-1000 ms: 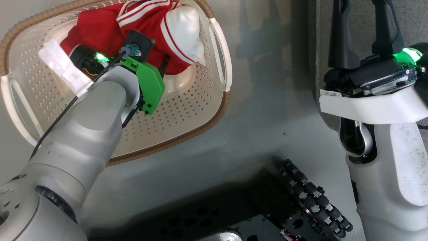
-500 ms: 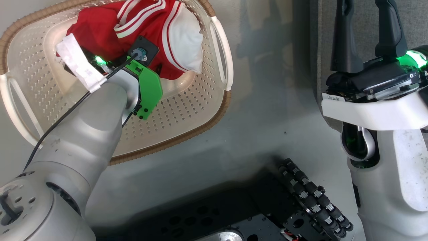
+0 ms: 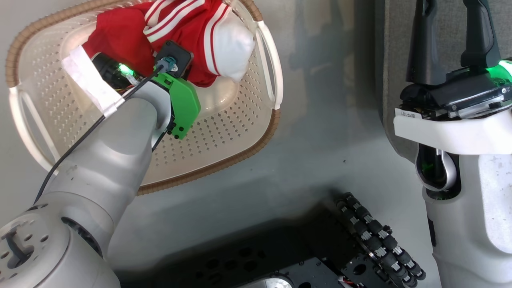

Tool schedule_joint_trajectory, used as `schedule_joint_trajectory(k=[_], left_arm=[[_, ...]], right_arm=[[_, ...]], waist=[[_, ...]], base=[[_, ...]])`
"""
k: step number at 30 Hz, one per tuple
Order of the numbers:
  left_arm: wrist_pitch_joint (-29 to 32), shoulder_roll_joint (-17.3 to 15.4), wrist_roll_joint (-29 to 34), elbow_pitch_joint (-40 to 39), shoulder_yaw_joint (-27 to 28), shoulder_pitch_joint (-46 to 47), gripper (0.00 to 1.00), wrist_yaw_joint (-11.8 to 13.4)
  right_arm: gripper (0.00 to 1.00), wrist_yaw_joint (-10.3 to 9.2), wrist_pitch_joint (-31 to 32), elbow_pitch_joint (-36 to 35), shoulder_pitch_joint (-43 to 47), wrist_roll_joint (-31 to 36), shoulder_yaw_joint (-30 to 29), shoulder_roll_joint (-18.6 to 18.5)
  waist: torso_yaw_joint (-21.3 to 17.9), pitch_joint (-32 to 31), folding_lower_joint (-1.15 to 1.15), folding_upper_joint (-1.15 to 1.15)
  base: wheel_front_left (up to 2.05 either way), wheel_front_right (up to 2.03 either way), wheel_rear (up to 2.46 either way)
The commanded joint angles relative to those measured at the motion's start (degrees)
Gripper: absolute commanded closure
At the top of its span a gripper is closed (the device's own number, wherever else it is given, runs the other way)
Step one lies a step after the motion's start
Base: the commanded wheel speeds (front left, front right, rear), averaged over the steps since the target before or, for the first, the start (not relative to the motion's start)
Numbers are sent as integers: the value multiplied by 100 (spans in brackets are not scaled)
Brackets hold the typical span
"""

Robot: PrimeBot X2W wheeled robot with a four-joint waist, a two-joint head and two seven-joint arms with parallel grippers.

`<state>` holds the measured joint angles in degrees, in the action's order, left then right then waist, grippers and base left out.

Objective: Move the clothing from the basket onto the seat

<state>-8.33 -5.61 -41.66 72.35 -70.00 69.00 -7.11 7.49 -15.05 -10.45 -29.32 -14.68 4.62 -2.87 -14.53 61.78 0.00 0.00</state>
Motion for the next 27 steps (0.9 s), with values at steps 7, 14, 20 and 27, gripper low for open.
schedule_joint_trajectory(k=[7, 14, 20, 27], left_arm=[[-647, -56, 267, -351, -106, -362, 100, -32], [-690, -540, 523, -1868, 443, -894, 100, 297], [-692, -1015, 914, -3549, 1290, -1670, 100, 611], [-688, -1241, 1392, -5049, 2343, -2634, 100, 773]], right_arm=[[0, 0, -19, 126, 204, 237, -106, -5], [0, 0, -19, 252, 391, 463, -196, -7], [0, 0, -17, 378, 587, 649, -264, -8], [0, -1, 108, 426, 824, 744, -364, -9]], waist=[[344, -689, 0, 0], [683, -1365, 0, 0], [970, -1985, 0, 0], [1219, -2654, 0, 0]], base=[[0, 0, 0], [0, 0, 0], [0, 0, 0], [0, 0, 0]])
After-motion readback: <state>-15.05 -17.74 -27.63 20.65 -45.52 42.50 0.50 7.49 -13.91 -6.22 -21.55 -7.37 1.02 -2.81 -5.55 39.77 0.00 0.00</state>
